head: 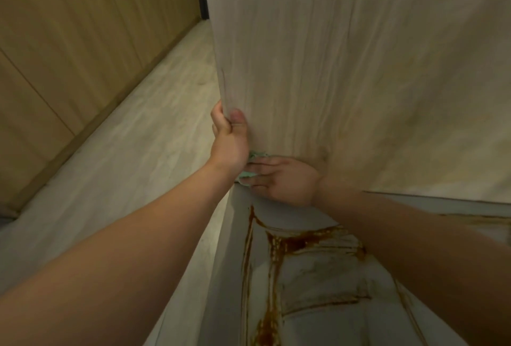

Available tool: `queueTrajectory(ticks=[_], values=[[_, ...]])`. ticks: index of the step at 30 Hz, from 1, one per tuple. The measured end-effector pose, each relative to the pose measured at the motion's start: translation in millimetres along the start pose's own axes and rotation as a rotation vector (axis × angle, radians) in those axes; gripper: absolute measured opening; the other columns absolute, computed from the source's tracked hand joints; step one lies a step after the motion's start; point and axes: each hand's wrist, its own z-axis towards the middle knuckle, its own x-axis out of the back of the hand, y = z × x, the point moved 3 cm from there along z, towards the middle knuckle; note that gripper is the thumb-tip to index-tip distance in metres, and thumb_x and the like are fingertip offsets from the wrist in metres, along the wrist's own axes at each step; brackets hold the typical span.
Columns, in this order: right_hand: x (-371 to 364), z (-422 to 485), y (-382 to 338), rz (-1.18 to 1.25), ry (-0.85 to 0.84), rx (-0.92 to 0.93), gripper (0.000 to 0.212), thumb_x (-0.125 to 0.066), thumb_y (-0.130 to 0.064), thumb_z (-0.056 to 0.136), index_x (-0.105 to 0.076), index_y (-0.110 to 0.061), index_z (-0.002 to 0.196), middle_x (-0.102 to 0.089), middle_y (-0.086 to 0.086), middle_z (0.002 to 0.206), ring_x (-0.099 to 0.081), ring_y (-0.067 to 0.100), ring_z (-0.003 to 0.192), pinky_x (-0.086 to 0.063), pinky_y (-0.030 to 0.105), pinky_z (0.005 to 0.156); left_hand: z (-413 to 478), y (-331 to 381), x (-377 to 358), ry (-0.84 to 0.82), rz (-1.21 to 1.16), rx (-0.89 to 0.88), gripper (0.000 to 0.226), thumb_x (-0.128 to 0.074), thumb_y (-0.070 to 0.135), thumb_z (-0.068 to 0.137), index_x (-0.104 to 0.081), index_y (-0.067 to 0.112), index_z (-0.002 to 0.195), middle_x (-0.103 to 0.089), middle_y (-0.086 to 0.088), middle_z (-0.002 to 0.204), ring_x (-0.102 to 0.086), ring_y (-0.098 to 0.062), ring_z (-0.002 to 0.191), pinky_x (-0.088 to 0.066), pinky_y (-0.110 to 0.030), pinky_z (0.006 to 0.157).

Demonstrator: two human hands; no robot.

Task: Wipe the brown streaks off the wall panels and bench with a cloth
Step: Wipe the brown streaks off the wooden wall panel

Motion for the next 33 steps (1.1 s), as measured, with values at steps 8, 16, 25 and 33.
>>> queueTrajectory(ticks=[8, 16, 25, 33], values=[[4, -189, 13, -0.054, -0.095, -0.175, 0.058, -0.031, -0.015, 0.106, -0.029, -0.023, 0.163, -0.022, -0.004, 0.171, -0.018, 0.023, 0.158, -0.009, 0.039, 0.129, -2, 1, -9, 0.148, 0.093, 0.027, 0.047, -0.026, 0.049, 0.11, -0.024, 0.028, 0.152, -0.044, -0.007, 0.151, -0.053, -0.028, 0.123, -0.037, -0.034, 0.092], [15, -119, 2, 0.033, -0.075, -0.244, 0.059, -0.039, -0.025, 0.105, -0.027, -0.03, 0.163, -0.014, -0.008, 0.172, -0.002, 0.024, 0.16, 0.003, 0.043, 0.129, -17, 30, 2, 0.109, 0.25, 0.251, 0.06, -0.025, 0.059, 0.106, -0.025, 0.022, 0.153, -0.036, -0.015, 0.155, -0.043, -0.035, 0.136, -0.036, -0.042, 0.108], [5, -261, 7, 0.074, -0.068, -0.383, 0.081, -0.079, -0.022, 0.088, -0.039, -0.033, 0.159, -0.023, -0.01, 0.17, -0.009, 0.023, 0.16, -0.007, 0.044, 0.128, -40, 58, -28, 0.238, 0.215, 0.203, 0.09, -0.06, 0.045, 0.1, -0.001, 0.015, 0.161, -0.02, -0.015, 0.164, -0.035, -0.04, 0.143, -0.033, -0.049, 0.118], [54, -154, 40, -0.035, 0.12, -0.417, 0.069, -0.059, -0.018, 0.098, -0.034, -0.032, 0.161, -0.023, -0.003, 0.171, -0.012, 0.028, 0.159, -0.001, 0.047, 0.129, -48, 87, -24, 0.233, 0.313, 0.333, 0.086, -0.063, 0.043, 0.099, -0.011, 0.01, 0.159, -0.02, -0.015, 0.162, -0.036, -0.039, 0.142, -0.035, -0.042, 0.111]])
